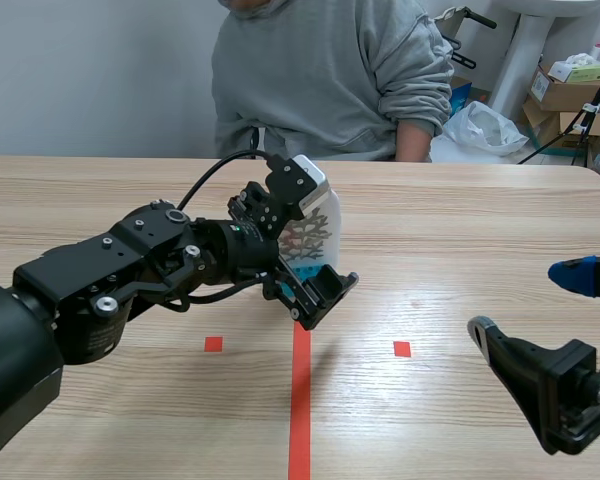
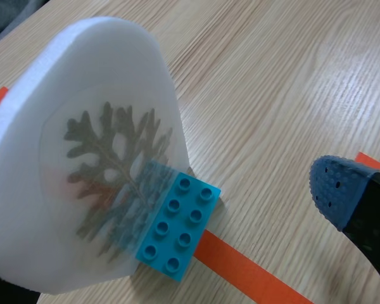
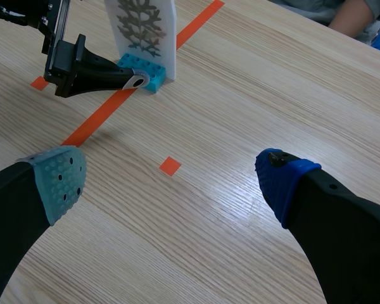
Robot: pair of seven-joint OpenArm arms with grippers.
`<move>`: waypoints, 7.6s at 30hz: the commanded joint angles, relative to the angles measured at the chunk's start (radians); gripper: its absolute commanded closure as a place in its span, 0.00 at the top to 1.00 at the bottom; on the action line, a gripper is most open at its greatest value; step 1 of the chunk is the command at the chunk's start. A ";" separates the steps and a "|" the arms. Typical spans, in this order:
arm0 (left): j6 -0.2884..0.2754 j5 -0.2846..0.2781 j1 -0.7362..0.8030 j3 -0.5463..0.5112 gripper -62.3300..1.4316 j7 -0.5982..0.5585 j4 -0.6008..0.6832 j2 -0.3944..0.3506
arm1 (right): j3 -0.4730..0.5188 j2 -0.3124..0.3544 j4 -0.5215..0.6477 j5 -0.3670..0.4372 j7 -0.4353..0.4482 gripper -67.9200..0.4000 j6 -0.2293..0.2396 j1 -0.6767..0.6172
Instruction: Do the leaf sorting experiment
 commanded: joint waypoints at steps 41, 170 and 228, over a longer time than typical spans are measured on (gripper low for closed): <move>-0.035 -0.164 0.156 -0.070 0.09 0.059 0.307 -0.127 | 0.009 0.000 0.013 0.003 0.015 0.81 0.000 0.003; -0.034 -0.370 1.224 -0.680 1.00 0.013 1.200 -0.399 | 0.009 0.000 0.013 0.003 0.000 0.81 0.001 0.006; -0.034 -0.352 1.215 -0.679 1.00 0.066 1.199 -0.399 | 0.009 0.000 0.013 0.003 0.000 0.81 0.001 0.006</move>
